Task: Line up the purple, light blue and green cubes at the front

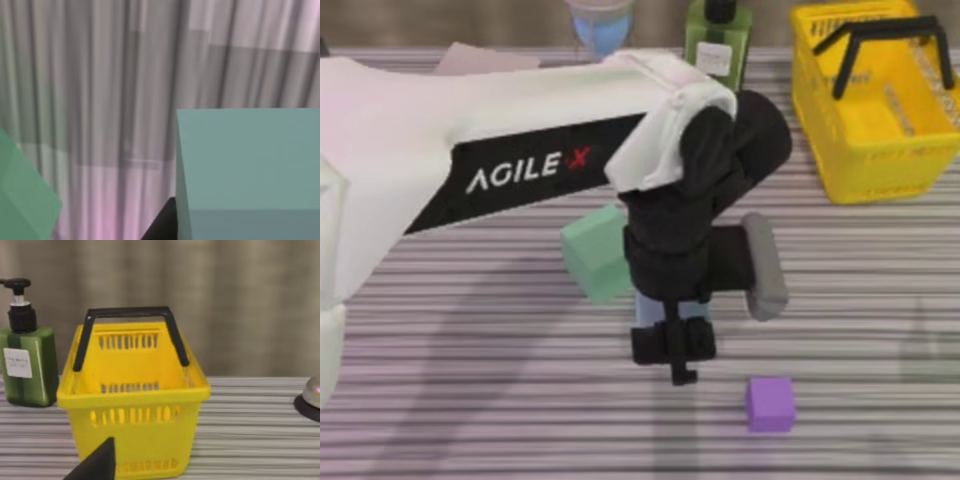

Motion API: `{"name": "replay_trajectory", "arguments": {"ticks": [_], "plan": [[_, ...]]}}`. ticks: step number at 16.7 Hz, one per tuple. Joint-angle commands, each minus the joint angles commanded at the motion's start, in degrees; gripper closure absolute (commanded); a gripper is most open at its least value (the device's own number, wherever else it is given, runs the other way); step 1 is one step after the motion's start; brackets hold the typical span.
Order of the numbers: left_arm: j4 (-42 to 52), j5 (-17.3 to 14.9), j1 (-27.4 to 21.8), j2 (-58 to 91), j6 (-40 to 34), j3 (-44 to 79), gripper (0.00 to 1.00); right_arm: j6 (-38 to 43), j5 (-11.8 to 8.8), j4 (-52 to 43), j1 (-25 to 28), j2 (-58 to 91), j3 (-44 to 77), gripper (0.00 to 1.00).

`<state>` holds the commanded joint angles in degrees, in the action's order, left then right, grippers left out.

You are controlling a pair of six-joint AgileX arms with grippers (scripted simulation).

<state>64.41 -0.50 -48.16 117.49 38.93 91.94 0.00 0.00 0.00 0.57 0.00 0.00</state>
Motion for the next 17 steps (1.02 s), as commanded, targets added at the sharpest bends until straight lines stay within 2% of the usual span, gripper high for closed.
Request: {"name": "replay_trajectory", "arguments": {"ticks": [3, 9, 17], "plan": [[-0.7, 0.1, -4.0, -2.1, -0.4, -2.5, 1.00, 0.0, 0.0, 0.0, 0.0, 0.0, 0.0, 0.00], [-1.6, 0.1, -4.1, -1.6, -0.2, -3.1, 1.00, 0.0, 0.0, 0.0, 0.0, 0.0, 0.0, 0.00], [-14.5, 0.0, -4.3, 3.4, -0.5, -10.8, 1.00, 0.0, 0.0, 0.0, 0.0, 0.0, 0.0, 0.00]]}}
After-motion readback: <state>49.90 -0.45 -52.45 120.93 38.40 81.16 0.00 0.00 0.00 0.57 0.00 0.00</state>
